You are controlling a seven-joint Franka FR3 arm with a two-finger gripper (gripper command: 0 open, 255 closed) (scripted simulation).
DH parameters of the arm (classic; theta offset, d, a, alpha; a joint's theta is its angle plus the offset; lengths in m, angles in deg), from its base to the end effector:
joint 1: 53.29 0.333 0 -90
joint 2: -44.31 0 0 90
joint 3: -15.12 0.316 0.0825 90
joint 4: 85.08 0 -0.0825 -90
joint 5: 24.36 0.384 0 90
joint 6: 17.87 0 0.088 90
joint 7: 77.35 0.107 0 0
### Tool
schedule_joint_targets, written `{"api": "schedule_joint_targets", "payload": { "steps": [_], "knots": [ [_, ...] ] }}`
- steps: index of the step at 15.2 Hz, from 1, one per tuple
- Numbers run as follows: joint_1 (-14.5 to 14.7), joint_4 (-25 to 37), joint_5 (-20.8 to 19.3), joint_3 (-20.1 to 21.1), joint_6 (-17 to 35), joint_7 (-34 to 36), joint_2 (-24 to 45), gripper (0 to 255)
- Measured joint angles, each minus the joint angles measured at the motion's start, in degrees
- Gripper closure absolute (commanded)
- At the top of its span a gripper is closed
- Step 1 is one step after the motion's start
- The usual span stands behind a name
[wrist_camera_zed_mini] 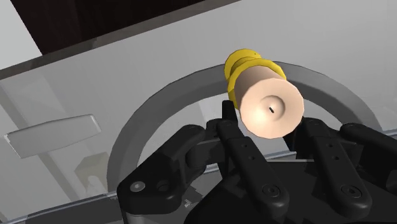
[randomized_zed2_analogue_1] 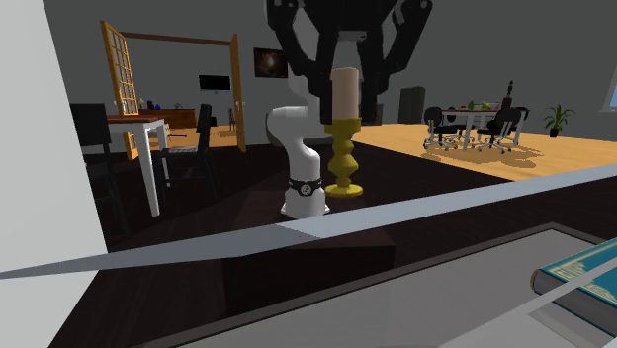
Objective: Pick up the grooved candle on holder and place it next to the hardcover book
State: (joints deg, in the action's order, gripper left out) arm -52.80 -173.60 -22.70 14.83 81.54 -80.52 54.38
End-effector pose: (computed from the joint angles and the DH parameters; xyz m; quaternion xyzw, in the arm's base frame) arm 0.6180 0.0050 0.5482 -0.9995 -0.0272 -0.0075 0.0137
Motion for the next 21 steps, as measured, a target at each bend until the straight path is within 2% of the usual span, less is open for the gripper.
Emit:
{"api": "schedule_joint_targets", "payload": {
  "steps": [5, 10, 21],
  "knots": [
    [3.60, -6.09, -0.36, 2.63, 1.57, 6.23, -4.71, 255],
    [6.91, -9.64, -0.49, 5.47, 2.55, 12.37, -7.39, 255],
    [14.33, -12.27, -0.61, 12.64, 2.87, 27.00, -10.02, 255]
  ]
}}
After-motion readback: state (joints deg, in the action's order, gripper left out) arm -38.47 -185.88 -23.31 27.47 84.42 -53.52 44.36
